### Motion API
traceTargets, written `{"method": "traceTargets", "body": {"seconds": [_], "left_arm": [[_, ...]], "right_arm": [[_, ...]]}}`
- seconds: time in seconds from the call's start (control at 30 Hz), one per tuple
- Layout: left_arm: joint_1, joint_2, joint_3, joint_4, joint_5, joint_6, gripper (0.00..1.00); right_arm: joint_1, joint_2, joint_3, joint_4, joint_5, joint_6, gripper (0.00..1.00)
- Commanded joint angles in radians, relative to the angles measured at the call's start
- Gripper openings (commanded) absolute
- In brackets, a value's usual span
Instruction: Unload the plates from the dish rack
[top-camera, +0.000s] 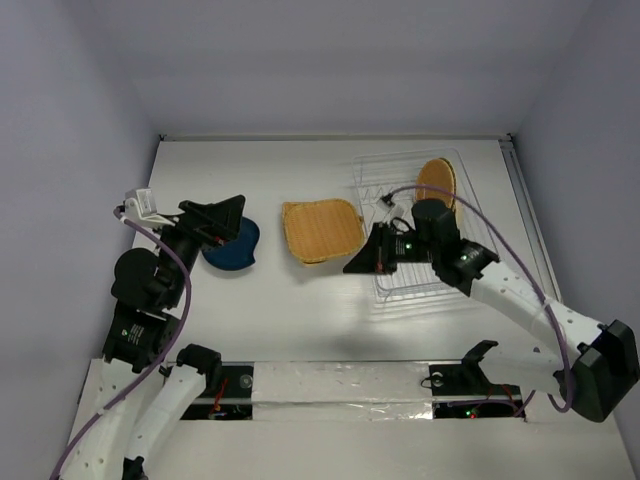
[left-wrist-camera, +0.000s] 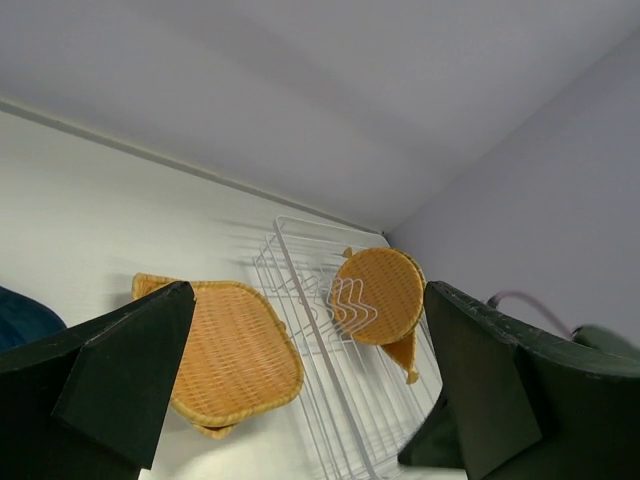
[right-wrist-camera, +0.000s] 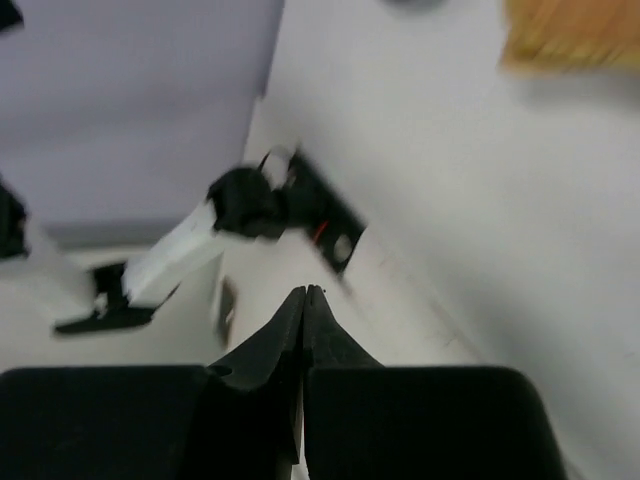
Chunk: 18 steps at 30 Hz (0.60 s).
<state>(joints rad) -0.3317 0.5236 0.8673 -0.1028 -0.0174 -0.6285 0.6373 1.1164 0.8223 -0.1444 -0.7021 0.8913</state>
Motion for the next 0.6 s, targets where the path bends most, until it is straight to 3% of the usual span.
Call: {"method": "traceTargets", "body": {"seconds": [0.0,0.03,0.07,0.13,0.17,0.27,0.43,0.57], "left_arm": [[0.003,-0.023,-0.016,0.072,0.063,0.049,0.99],[0.003,-0.025,-0.016,0.077,0.072,0.058,0.99],[0.003,-0.025,-0.008,0.075,0.08,0.081,0.99],[0.003,-0.024,0.009,0.049,0.1,0.107,0.99],[0.003,-0.019,0.025,0.037,0.114,0.139,0.99],[0.003,-0.016,0.038,-0.015,0.111,0.182,0.99],[0.003,-0.028,-0.008,-0.052,0.077,0.22,0.99],[0.003,-0.03,-0.065,-0.057,0.067,0.234,0.99]], "right_arm": [[0.002,-0.01,0.193,-0.25,0.46,-0.265,0.0],[0.002,-0.013,0.213,-0.271,0.701,-0.276,0.0],[0.002,-0.016,0.225,-0.279,0.792,-0.288,0.01],[0.002,0.002,0.228,-0.245,0.931,-0.339,0.36],[0.002,0.023,0.241,-0.248,0.941,-0.354,0.57],[0.002,0.161,0.328,-0.296,0.944,-0.399,0.61],[0.002,0.318,0.432,-0.354,1.041,-0.423,0.59],[0.002,0.445,0.477,-0.351,1.026,-0.44,0.57]]}}
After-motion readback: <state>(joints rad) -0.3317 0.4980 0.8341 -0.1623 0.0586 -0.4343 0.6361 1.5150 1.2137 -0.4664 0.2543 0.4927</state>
